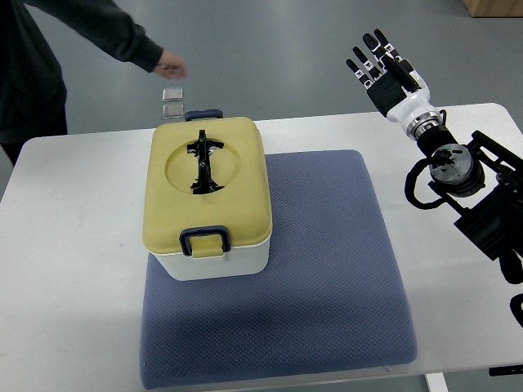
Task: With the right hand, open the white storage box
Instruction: 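Move the right hand over the yellow lid of the white box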
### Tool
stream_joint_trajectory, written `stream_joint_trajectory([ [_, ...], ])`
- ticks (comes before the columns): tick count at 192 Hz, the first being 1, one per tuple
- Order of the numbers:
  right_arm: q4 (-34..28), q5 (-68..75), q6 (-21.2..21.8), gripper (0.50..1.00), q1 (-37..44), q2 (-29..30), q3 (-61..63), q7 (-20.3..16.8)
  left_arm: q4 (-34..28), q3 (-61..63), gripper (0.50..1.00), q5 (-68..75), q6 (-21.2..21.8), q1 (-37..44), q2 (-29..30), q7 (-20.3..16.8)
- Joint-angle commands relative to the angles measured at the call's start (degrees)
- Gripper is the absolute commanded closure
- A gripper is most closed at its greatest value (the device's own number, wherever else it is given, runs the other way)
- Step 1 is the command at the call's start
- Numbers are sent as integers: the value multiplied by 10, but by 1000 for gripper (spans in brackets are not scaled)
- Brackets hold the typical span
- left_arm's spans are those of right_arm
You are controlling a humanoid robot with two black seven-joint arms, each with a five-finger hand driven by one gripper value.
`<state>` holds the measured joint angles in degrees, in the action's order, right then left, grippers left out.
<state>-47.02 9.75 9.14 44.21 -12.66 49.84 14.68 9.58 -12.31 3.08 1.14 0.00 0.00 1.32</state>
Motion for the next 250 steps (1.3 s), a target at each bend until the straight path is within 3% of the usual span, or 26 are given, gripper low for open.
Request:
stream_joint_trajectory([
  [1, 0, -1, 0, 548, 0, 0, 0, 0, -1, 2, 500, 0, 0, 0, 0, 0],
  [66, 0, -3, 0, 548, 10, -10, -3, -4, -2, 0, 500, 0, 1, 1, 0, 0],
  [118, 0, -77, 3, 548, 162, -91, -195, -6, 1, 1, 500, 0, 0, 0, 0, 0],
  [160, -3, -334, 18, 550, 351, -101, -433, -4, 5, 3, 500, 0, 0, 0, 0, 0],
  [189, -38, -583, 18, 548, 415, -99, -480, 6, 6, 2, 500, 0, 0, 0, 0, 0],
  [221, -118, -820, 14, 550, 446, -102, -482, 89, 6, 2, 500, 0, -1, 0, 0, 0],
  [250, -163, -961, -11, 550, 443, -89, -481, 128, 7, 2, 500, 0, -1, 0, 0, 0],
])
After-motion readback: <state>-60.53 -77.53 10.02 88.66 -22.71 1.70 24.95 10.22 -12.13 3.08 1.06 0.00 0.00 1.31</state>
